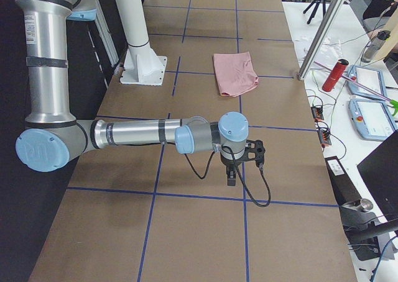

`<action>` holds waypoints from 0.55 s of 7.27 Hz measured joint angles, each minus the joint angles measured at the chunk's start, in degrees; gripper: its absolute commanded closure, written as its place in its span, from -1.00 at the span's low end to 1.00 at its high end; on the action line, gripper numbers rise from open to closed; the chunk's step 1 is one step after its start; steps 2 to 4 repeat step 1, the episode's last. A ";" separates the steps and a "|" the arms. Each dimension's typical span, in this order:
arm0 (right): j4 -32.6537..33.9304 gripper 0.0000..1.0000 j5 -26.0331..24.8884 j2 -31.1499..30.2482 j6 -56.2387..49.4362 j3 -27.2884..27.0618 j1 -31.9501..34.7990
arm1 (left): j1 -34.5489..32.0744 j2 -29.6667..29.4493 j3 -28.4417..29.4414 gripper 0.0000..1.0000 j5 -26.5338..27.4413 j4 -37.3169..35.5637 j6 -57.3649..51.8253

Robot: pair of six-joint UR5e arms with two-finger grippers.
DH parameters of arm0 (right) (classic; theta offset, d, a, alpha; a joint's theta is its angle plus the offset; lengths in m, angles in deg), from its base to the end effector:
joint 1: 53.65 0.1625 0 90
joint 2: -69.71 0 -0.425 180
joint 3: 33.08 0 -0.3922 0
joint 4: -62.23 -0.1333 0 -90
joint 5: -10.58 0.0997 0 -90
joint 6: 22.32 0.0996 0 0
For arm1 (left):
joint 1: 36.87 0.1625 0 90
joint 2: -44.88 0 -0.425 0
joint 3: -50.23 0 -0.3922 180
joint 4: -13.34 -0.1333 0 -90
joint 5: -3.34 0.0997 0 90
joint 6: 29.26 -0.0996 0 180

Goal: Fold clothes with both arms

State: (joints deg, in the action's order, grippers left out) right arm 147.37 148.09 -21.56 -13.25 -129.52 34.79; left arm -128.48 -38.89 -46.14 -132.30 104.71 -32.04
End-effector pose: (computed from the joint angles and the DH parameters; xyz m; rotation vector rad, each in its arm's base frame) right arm 0.0465 -0.4925 0.6009 0.0876 -0.8387 0.0506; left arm -0.0746 -0.4457 0.6510 0.0554 0.7950 0.0298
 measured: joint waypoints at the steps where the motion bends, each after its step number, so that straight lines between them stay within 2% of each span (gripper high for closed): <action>1: -0.10 -1.00 0.83 -0.47 -0.03 -0.07 0.13 | 0.01 0.01 0.02 -1.00 -0.04 -0.01 -0.02; 4: -0.10 -1.00 0.83 -0.47 -0.03 -0.07 0.13 | 0.01 0.01 0.02 -1.00 -0.04 -0.01 -0.02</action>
